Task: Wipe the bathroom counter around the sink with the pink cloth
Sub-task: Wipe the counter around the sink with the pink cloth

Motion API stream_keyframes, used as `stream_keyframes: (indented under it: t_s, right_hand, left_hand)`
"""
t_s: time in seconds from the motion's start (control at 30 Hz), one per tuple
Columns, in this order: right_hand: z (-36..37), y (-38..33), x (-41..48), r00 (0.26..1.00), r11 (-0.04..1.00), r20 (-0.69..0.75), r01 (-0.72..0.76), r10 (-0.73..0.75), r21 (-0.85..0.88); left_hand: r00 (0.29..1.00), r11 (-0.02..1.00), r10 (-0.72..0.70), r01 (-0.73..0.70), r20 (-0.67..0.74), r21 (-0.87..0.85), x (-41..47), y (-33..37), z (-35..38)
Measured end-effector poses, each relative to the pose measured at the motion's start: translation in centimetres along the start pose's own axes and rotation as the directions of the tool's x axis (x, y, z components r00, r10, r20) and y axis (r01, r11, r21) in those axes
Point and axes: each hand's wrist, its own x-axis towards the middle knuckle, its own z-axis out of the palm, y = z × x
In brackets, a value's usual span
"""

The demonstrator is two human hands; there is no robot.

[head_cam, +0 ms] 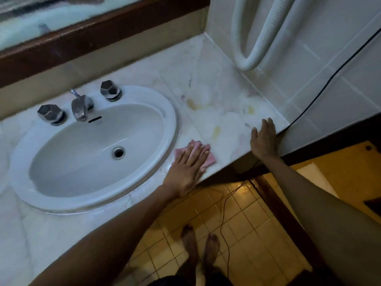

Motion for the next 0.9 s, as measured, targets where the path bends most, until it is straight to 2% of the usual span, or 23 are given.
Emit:
stream_keyframes:
  t_s: [0.07, 0.17, 0.33, 0.43, 0.5, 0.57, 0.63, 0.7, 0.77, 0.9]
  right_hand:
    - [-0.3, 0.0, 0.2, 1.0, 0.999, 0.001, 0.01, -0.01, -0.036]
    - [-0.3, 0.2, 0.2, 0.999, 0.998, -0.005, 0.037, -0.037, -0.055]
    - [-0.8, 1.3, 0.3, 0.995, 0.987, 0.031, 0.101, -0.098, -0.124]
    - [-1.3, 1.4, 1.0, 0.993, 0.985, 0.059, 0.111, -0.104, -0.133]
    - [-1.6, 1.6, 1.5, 0.99, 0.982, 0.08, 0.126, -0.116, -0.143]
    - [-2.0, 1.9, 2.1, 0.986, 0.976, 0.097, 0.147, -0.133, -0.159]
    - [-2.6, 2.2, 2.8, 0.983, 0.971, 0.107, 0.166, -0.149, -0.175]
    - [-3.2, 2.4, 3.5, 0.983, 0.97, 0.113, 0.163, -0.144, -0.183]
    - [-3.8, 2.9, 4.4, 0.984, 0.969, 0.122, 0.155, -0.134, -0.191]
    - [-4.2, 3.5, 5.4, 0.969, 0.95, 0.158, 0.22, -0.188, -0.22]
  left_hand:
    - [0.999, 0.999, 0.033, -0.033, 0.018, 0.015, -1.6, -2.0, -1.2]
    - [0.999, 0.998, -0.049, 0.049, -0.005, -0.028, -1.6, -1.8, -1.6]
    - [0.928, 0.926, -0.364, 0.35, -0.085, -0.144, 7.3, 0.6, -0.4]
    - [0.878, 0.869, -0.473, 0.451, -0.075, -0.205, 12.7, 1.8, -0.2]
    - [0.919, 0.914, -0.389, 0.377, -0.061, -0.147, 13.2, 3.0, 0.3]
    - [0.991, 0.988, -0.13, 0.13, 0.005, -0.078, 11.5, 3.7, 0.3]
    - [0.994, 0.994, 0.099, -0.096, 0.05, -0.046, 9.1, 3.0, -0.1]
    - [0.975, 0.978, 0.207, -0.205, 0.085, -0.029, 7.7, 1.1, -1.0]
    - [0.976, 0.982, 0.189, -0.188, 0.108, -0.015, 8.3, -0.7, -1.4]
    - [0.996, 0.996, -0.087, 0.087, 0.029, -0.006, 13.6, 0.8, -1.1]
